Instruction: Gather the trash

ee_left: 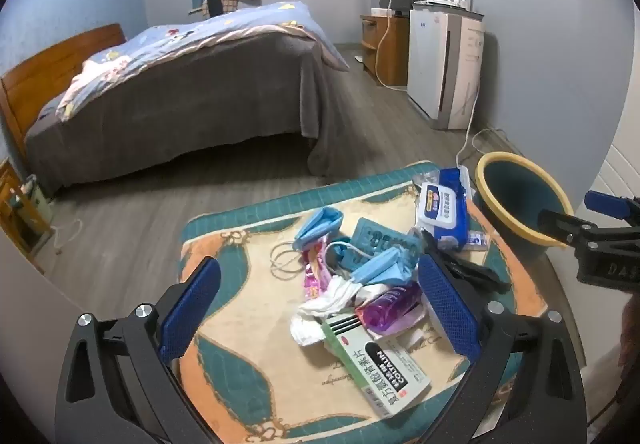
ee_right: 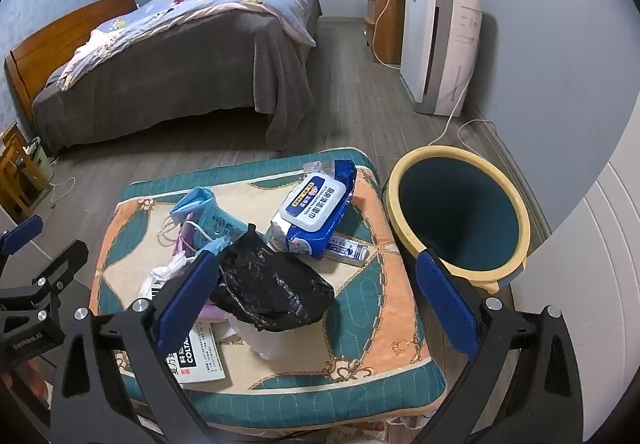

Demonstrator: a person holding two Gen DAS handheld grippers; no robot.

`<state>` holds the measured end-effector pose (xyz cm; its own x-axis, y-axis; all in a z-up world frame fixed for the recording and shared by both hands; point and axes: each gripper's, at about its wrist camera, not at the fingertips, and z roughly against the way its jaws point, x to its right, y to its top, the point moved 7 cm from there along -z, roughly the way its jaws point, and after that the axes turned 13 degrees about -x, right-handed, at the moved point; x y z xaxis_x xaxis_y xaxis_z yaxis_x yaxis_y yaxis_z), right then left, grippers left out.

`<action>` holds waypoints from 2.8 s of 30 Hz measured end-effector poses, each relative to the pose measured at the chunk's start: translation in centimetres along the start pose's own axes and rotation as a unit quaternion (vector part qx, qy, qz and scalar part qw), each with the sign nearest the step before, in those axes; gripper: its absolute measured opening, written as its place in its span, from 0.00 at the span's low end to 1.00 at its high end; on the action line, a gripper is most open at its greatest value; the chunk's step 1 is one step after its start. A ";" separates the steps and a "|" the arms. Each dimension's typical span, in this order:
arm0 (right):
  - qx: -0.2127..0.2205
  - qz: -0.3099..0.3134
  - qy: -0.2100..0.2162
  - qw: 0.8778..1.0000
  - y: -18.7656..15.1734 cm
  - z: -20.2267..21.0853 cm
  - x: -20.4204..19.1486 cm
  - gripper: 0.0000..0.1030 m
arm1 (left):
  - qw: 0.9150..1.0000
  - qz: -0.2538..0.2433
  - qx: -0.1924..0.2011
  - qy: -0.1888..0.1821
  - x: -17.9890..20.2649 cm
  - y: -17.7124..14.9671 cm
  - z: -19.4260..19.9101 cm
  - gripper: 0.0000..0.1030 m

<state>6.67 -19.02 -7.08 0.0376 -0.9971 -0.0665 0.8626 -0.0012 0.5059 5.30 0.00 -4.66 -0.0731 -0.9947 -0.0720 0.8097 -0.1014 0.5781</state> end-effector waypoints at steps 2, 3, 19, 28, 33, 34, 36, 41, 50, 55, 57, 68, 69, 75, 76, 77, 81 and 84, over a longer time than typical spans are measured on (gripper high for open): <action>0.000 0.001 0.000 1.000 0.0 0.0 0.0 0.95 | 1.000 -0.001 0.000 0.000 0.0 0.0 0.0 0.95; 0.001 0.001 0.000 1.000 0.0 0.0 0.0 0.95 | 1.000 -0.001 0.000 0.000 0.0 0.0 0.0 0.95; 0.000 -0.003 0.004 1.000 -0.1 0.0 0.1 0.95 | 1.000 -0.002 -0.001 0.002 0.0 -0.2 -0.5 0.95; 0.000 -0.003 0.003 1.000 -0.1 0.0 0.0 0.95 | 1.000 -0.001 -0.002 0.003 0.0 -0.2 -0.5 0.95; -0.001 -0.004 0.003 1.000 -0.2 -0.4 0.1 0.95 | 1.000 -0.003 -0.001 0.004 0.0 -0.2 -0.5 0.95; -0.001 -0.004 0.003 1.000 -0.2 -0.4 0.0 0.95 | 1.000 -0.003 -0.001 0.004 0.0 -0.2 -0.5 0.95; -0.002 -0.004 0.004 1.000 -0.4 -0.4 0.3 0.95 | 1.000 -0.002 -0.002 0.003 -0.1 -0.2 -0.4 0.95; -0.003 -0.004 0.004 1.000 -0.4 -0.4 0.2 0.95 | 1.000 -0.002 -0.002 0.004 0.0 -0.2 -0.5 0.95; -0.006 -0.003 0.004 1.000 -0.6 -0.6 0.2 0.95 | 1.000 -0.003 -0.002 0.005 0.0 -0.2 -0.5 0.95; -0.008 -0.003 0.004 1.000 -0.7 -0.8 0.2 0.95 | 1.000 -0.003 -0.003 0.005 0.0 -0.2 -0.5 0.95; -0.008 -0.003 0.004 1.000 -0.6 -0.7 0.1 0.95 | 1.000 -0.003 -0.003 0.005 0.0 -0.2 -0.6 0.95; -0.009 -0.003 0.004 1.000 -0.7 -0.8 0.2 0.95 | 1.000 -0.004 -0.003 0.006 0.0 -0.2 -0.5 0.95; -0.009 -0.003 0.004 1.000 -0.7 -0.8 0.2 0.95 | 1.000 -0.004 -0.003 0.006 0.0 -0.2 -0.5 0.95; -0.010 -0.002 0.004 1.000 -0.8 -0.9 0.2 0.95 | 1.000 -0.004 -0.004 0.007 0.0 -0.2 -0.5 0.95; -0.010 -0.002 0.004 1.000 -0.9 -1.0 0.2 0.95 | 1.000 -0.004 -0.004 0.006 0.0 -0.2 -0.5 0.95; -0.012 -0.002 0.003 1.000 -0.8 -1.1 0.1 0.95 | 1.000 -0.004 -0.004 0.006 0.0 -0.2 -0.5 0.95; -0.012 -0.002 0.003 1.000 -0.8 -1.1 0.2 0.95 | 1.000 -0.004 -0.003 0.007 0.0 -0.1 -0.5 0.95; -0.013 -0.004 0.004 1.000 -0.8 -1.2 0.2 0.95 | 1.000 -0.007 -0.006 0.003 0.1 -0.3 -0.5 0.95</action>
<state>6.55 -19.09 -8.53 0.0358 -0.9964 -0.0775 0.8754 -0.0061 0.4833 5.35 -0.03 -5.27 -0.0812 -0.9931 -0.0843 0.8152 -0.1149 0.5677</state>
